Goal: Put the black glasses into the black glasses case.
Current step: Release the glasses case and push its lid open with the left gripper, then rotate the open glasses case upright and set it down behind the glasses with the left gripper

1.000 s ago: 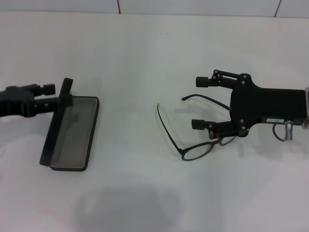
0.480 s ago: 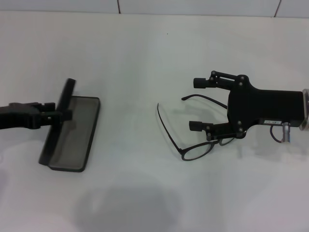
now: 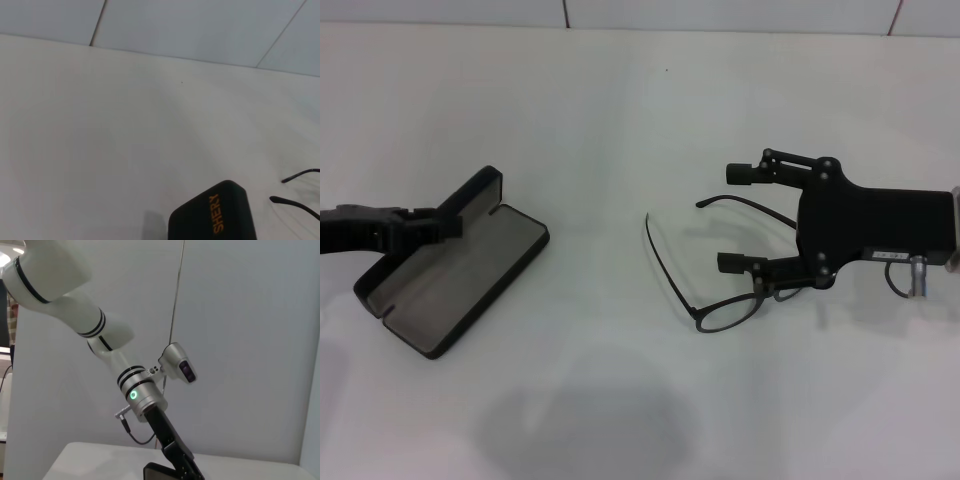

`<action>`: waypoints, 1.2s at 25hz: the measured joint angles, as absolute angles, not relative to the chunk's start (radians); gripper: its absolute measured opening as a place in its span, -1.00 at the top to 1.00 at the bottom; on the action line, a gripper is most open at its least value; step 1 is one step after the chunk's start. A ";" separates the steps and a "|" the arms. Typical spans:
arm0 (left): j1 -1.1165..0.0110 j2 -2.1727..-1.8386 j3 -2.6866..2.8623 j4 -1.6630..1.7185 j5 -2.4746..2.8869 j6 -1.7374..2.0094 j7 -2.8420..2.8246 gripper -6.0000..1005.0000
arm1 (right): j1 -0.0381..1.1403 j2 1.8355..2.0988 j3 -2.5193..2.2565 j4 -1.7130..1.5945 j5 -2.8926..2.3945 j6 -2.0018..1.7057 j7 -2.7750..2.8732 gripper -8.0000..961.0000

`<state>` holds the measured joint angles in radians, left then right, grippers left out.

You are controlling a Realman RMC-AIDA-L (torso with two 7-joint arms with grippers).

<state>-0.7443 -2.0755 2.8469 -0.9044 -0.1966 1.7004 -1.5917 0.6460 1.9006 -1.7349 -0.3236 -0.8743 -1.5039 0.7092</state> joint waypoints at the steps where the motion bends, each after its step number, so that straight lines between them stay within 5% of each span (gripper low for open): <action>1: -0.746 -2.074 2.847 -0.904 -0.196 1.702 -1.592 -0.08 | 0.644 1.900 -1.735 -0.324 -0.874 -1.505 0.705 -0.81; 19: -0.863 -2.052 2.847 -0.882 -0.165 1.679 -1.484 0.60 | 0.621 1.906 -1.736 -0.327 -1.004 -1.605 0.619 -0.81; 30: -1.065 -2.052 2.847 -0.731 -0.089 1.530 -1.173 0.61 | 0.592 1.945 -1.736 -0.327 -1.029 -1.591 0.570 -0.81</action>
<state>-1.0646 -2.0521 2.8469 -0.7314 -0.0895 1.5300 -1.1728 0.5922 1.9448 -1.7361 -0.3266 -1.0286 -1.5907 0.5696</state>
